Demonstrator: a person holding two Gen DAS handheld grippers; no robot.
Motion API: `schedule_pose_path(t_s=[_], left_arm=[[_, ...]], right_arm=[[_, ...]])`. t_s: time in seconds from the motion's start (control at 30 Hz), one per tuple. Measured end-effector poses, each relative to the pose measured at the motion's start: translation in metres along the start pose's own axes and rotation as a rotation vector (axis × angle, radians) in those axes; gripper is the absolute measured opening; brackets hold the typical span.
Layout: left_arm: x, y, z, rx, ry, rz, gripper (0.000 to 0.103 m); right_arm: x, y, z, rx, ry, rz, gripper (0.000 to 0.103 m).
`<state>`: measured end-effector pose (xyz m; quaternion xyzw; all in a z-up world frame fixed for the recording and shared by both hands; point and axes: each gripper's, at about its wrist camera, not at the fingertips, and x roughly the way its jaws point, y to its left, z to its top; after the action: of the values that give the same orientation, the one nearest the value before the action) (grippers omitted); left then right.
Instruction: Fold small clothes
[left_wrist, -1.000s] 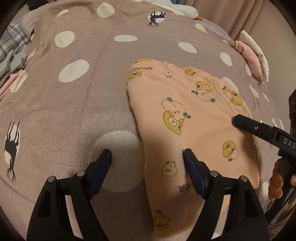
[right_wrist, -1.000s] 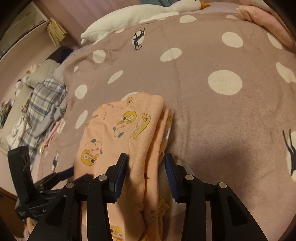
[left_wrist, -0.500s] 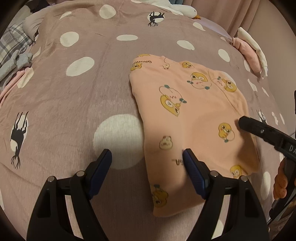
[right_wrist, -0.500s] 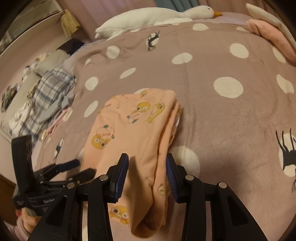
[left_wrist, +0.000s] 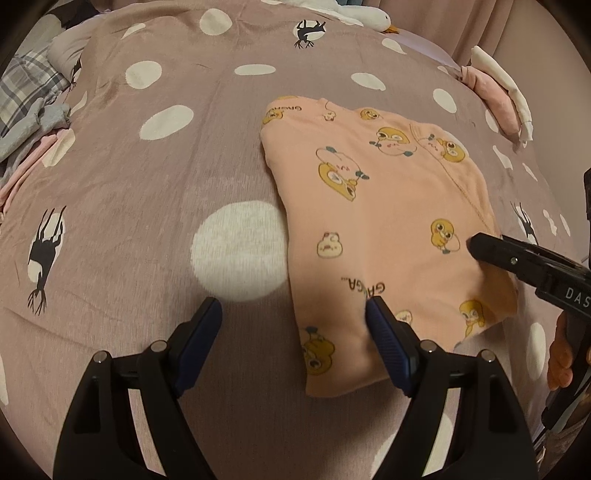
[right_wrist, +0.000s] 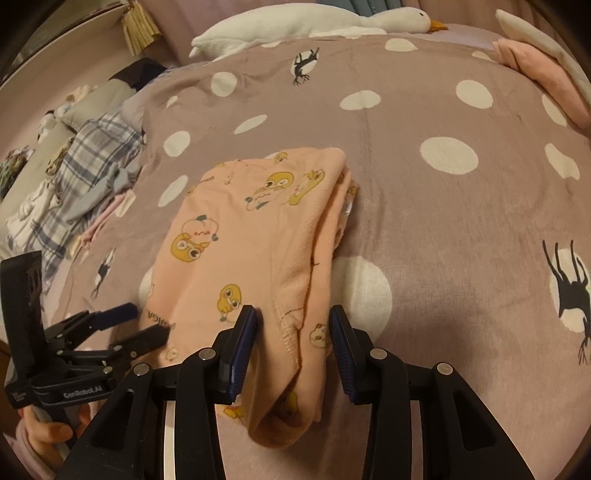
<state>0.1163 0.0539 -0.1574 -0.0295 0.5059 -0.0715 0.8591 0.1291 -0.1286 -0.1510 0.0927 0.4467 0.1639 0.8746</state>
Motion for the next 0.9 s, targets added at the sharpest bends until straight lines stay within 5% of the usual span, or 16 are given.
schedule_pose_path(t_s=[0.9], left_arm=[[-0.012,-0.004,-0.020,0.007,-0.006,0.036,0.081]], right_arm=[[-0.009,0.008,-0.022,-0.050,0.026,-0.059,0.040]])
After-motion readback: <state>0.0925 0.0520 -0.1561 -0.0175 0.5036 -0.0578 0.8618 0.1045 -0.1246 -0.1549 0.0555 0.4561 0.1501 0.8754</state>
